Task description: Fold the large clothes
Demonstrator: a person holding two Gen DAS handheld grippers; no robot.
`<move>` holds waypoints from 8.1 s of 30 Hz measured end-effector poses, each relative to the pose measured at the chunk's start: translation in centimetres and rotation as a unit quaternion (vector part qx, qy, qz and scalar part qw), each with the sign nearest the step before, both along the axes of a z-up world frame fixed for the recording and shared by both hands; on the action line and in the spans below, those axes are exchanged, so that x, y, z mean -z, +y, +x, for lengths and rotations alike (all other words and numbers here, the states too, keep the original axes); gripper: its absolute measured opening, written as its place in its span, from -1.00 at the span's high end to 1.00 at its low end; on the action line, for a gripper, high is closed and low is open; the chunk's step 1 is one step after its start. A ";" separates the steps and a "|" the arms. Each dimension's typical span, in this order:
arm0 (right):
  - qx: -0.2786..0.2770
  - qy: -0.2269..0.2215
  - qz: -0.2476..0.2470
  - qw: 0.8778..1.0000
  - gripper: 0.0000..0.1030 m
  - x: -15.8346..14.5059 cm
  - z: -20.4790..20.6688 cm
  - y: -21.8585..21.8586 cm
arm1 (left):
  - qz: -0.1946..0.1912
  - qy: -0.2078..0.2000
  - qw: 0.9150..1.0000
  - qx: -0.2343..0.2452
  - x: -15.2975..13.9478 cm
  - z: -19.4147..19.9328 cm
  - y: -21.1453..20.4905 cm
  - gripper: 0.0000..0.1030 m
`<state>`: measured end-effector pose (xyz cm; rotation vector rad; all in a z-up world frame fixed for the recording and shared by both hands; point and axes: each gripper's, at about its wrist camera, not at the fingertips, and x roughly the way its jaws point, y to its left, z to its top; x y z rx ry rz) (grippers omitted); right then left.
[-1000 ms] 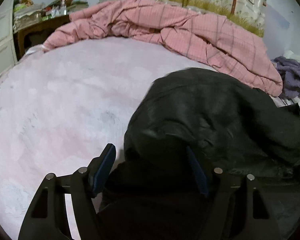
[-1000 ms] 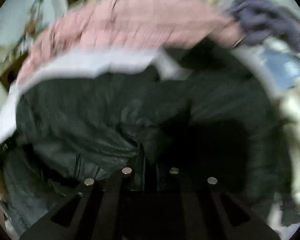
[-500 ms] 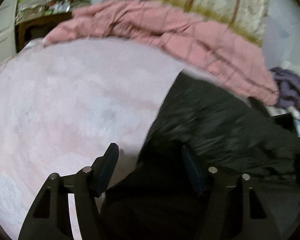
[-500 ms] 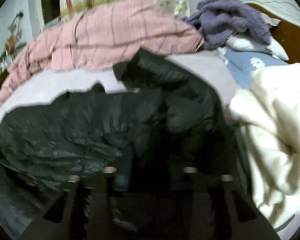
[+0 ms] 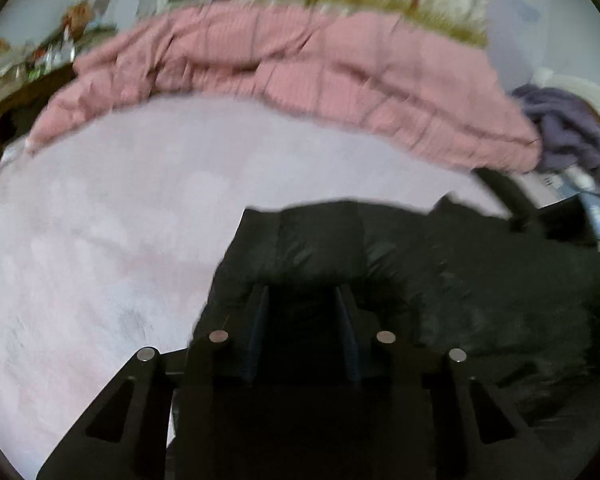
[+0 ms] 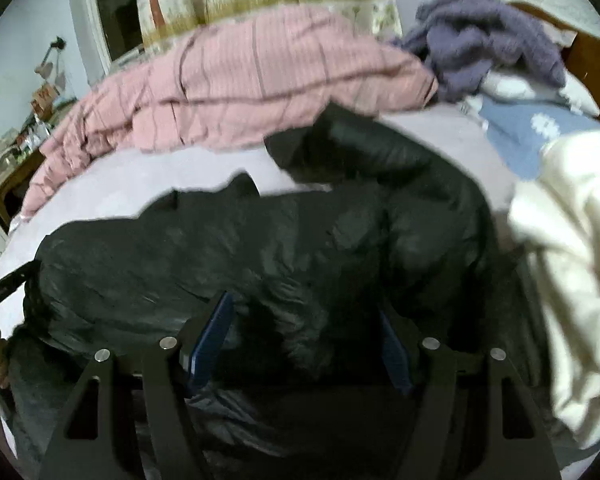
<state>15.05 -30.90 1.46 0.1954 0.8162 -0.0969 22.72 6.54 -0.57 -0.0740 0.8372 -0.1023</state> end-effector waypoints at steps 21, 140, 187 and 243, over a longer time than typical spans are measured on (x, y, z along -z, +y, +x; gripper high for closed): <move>0.057 -0.068 0.032 0.996 -0.33 -3.7 -6.2 -3.7 | -0.047 -0.090 0.992 0.077 -3.5 -7.6 -2.6 0.03; 0.035 -0.219 -0.031 0.975 0.04 -6.5 -18.3 0.3 | 0.004 -0.113 0.993 -0.021 -4.2 -20.0 4.8 -0.28; -0.083 0.059 0.078 0.992 -0.60 -2.1 -4.8 -1.7 | 0.079 -0.233 0.969 0.023 -17.8 -3.4 -7.0 0.98; 0.021 -0.058 0.054 0.997 -0.09 -1.3 -9.5 0.3 | 0.144 -0.082 0.986 0.019 -8.6 -1.9 -4.4 0.83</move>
